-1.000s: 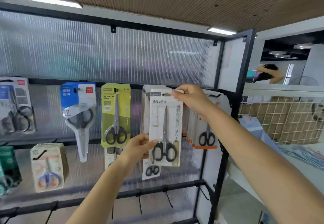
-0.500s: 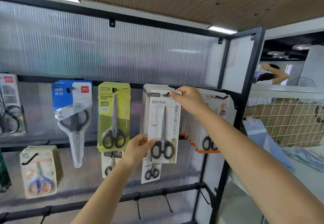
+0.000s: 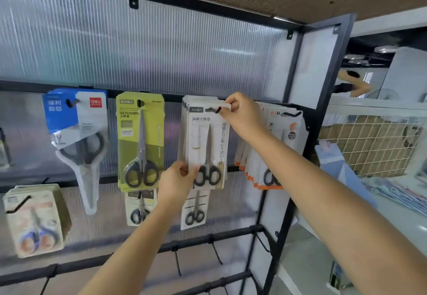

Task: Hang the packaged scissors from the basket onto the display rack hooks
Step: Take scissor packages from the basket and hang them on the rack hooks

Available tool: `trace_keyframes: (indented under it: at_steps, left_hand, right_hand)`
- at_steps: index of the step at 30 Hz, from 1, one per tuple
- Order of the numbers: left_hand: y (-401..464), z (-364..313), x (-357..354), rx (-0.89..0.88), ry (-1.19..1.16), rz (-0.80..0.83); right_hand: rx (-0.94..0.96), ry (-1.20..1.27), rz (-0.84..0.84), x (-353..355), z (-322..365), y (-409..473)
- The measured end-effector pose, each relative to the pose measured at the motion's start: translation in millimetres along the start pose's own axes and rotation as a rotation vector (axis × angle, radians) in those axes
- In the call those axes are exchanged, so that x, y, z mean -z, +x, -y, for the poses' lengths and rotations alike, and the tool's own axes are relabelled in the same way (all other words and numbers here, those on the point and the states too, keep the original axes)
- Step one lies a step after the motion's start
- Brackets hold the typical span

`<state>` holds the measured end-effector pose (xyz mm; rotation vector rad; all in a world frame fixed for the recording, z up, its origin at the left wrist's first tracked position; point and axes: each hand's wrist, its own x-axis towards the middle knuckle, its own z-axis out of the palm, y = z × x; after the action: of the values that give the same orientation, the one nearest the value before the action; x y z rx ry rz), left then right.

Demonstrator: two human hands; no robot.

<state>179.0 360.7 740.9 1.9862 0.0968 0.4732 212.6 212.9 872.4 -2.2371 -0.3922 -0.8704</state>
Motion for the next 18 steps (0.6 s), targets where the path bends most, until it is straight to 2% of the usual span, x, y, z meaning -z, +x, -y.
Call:
trace_keyframes:
  at_steps: [4, 9, 13, 15, 18]
  left_hand:
    - [-4, -5, 0, -0.019, 0.056, 0.024]
    - [-19, -10, 4, -0.126, 0.181, -0.038]
    - [-51, -9, 3, -0.384, 0.295, -0.137]
    - [-71, -6, -3, -0.507, 0.343, -0.073]
    - [-104, -2, -24, -0.559, 0.454, 0.134]
  right_hand:
    - [0.008, -0.045, -0.03, 9, -2, -10]
    - [0.043, -0.208, -0.069, 24, -13, -43]
    - [-0.027, -0.228, -0.056, 38, -23, -81]
    - [-0.062, -0.259, -0.047, 43, -29, -104]
    - [-0.095, -0.316, -0.006, 45, -46, -150]
